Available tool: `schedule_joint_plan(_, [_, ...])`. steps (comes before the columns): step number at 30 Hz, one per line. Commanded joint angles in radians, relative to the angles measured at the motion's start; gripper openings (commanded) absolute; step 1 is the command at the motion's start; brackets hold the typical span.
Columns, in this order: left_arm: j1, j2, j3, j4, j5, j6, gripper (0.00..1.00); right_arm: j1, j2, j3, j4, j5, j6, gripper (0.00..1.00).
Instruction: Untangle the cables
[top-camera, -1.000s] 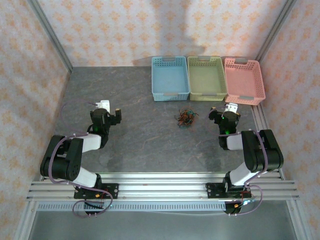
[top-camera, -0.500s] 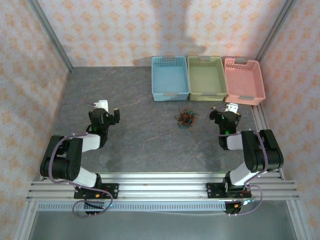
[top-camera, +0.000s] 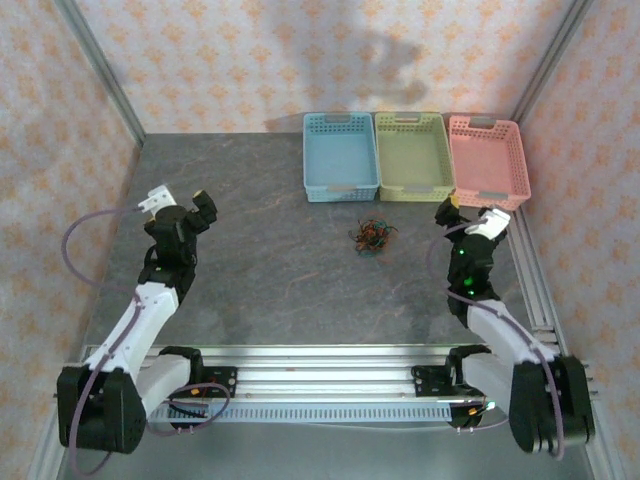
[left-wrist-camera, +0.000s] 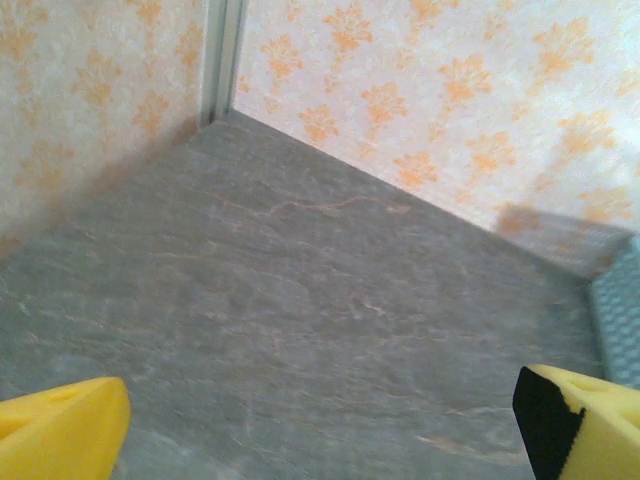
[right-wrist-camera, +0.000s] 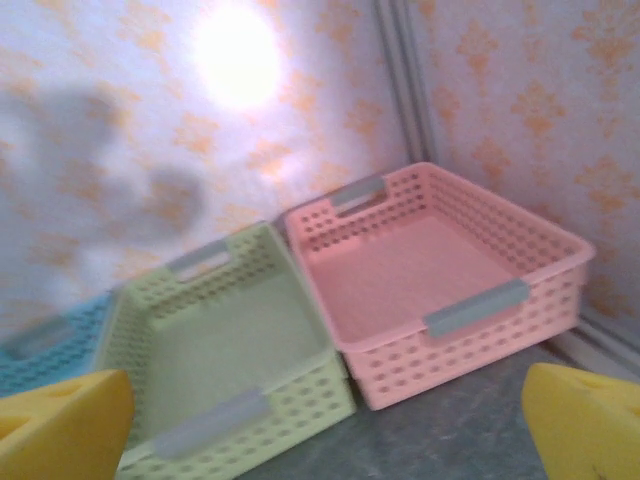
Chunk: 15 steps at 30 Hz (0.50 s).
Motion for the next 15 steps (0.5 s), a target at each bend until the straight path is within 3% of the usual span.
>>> schedule_joint_plan(1, [0.001,-0.051,0.015,-0.149,0.122,-0.171,1.00,0.004,-0.075,0.097,-0.297,-0.129,0.115,0.99])
schedule_joint_plan(4, [0.000,-0.052,0.060,-0.203,0.273,-0.234,1.00,0.004,-0.062,0.223,-0.502,-0.135,0.143,0.99])
schedule_joint_plan(8, [-0.020,-0.017,0.140,-0.318,0.410,-0.270,1.00,0.004,0.074,0.437,-0.729,-0.116,0.128,0.99])
schedule_joint_plan(10, [-0.067,-0.018,0.170,-0.396,0.396,-0.250,0.98,0.002,0.180,0.559,-0.811,-0.088,0.101,0.98])
schedule_joint_plan(15, [-0.255,-0.067,0.117,-0.396,0.253,-0.181,0.97,-0.046,0.503,0.913,-1.027,-0.096,0.062,0.97])
